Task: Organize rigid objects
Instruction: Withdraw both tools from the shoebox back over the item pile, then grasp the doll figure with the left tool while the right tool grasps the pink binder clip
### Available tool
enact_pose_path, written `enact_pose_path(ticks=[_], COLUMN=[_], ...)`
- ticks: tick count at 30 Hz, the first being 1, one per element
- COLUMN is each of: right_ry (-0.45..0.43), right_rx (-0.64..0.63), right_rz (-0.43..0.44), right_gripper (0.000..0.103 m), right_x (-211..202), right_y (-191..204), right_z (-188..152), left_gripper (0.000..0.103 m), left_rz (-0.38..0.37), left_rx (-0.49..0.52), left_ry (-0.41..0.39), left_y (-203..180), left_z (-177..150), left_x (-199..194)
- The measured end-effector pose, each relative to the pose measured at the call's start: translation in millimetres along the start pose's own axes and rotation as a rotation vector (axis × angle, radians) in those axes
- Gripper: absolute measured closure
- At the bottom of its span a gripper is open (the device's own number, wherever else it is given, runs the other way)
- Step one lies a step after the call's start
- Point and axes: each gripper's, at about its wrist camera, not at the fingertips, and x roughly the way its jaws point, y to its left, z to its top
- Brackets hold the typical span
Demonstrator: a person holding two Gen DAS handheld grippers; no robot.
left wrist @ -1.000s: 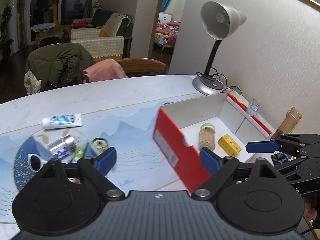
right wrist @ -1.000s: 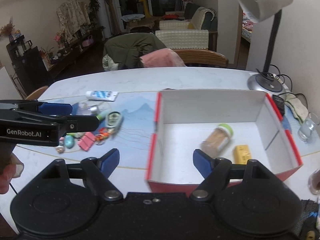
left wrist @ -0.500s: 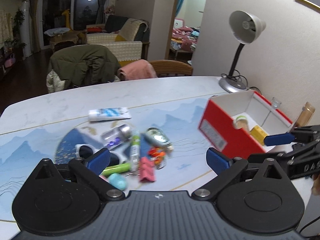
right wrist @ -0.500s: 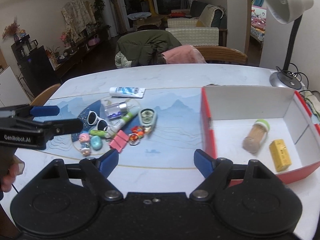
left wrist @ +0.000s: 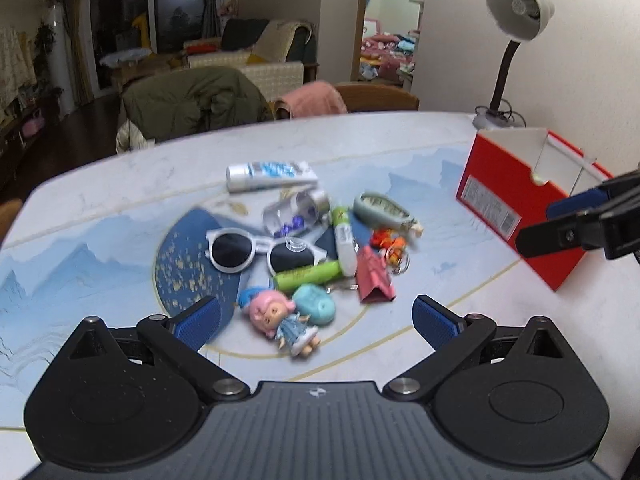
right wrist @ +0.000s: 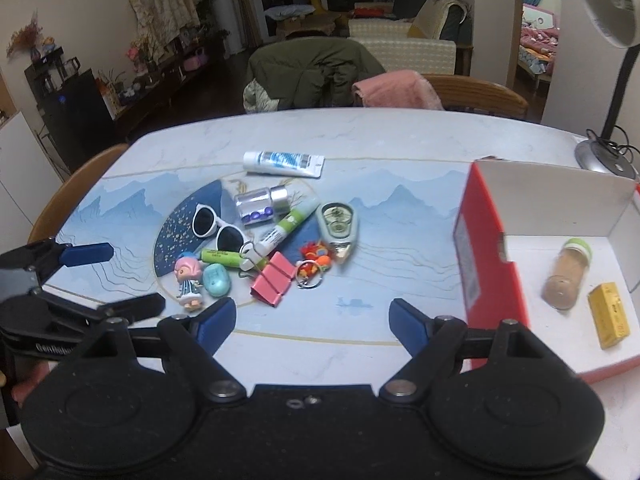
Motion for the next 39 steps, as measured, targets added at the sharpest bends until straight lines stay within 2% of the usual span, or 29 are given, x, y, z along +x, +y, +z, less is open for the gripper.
enact_pose_path(ticks=[3, 10, 16, 19, 24, 27, 29, 36, 39], right_ry=[0.019, 0.072, 0.126, 0.142, 0.162, 0.184, 0.197, 0.208, 0.221], right_rx=[-0.017, -0.073, -0.125, -0.209, -0.387, -0.434, -0.472, -0.617, -0.649], right_rz=[-0.002, 0.018, 0.040, 0.075, 0.120, 0.149, 0.164, 0.230, 0.254], right_gripper=[0.019, 0.025, 0.028, 0.035, 0.036, 0.036, 0.040, 0.041, 0.040], right_x=[14.8, 50.8, 82.1, 92.2, 109.6, 119.6, 125.3, 135.2, 139.4], right_y=[8.3, 26.8, 36.9, 43.5, 49.8, 48.9, 50.4, 56.0, 54.9], right_z=[2.3, 7.0, 12.2, 15.6, 23.2, 29.3, 31.0, 34.2, 35.4], left_gripper=[0.000, 0.000, 0.000, 0.000, 0.000, 0.000, 0.001, 0.001, 0.010], left_rz=[-0.034, 0.006, -0.021, -0.037, -0.044, -0.049, -0.062, -0.090, -0.116], left_rx=[-0.007, -0.013, -0.024, -0.028, -0.011, -0.012, -0.018, 0.005, 0.002], left_ry=[0.018, 0.044, 0.058, 0.058, 0.052, 0.059, 0.067, 0.049, 0.052], left_y=[4.7, 21.3, 33.5, 36.7, 37.5, 39.7, 41.0, 41.7, 43.9], left_z=[-7.6, -18.3, -22.2, -23.6, -23.4, -22.3, -21.6, -19.6, -20.5], left_x=[14.1, 41.6, 55.7, 59.9, 66.3, 71.7, 74.7, 77.9, 79.9])
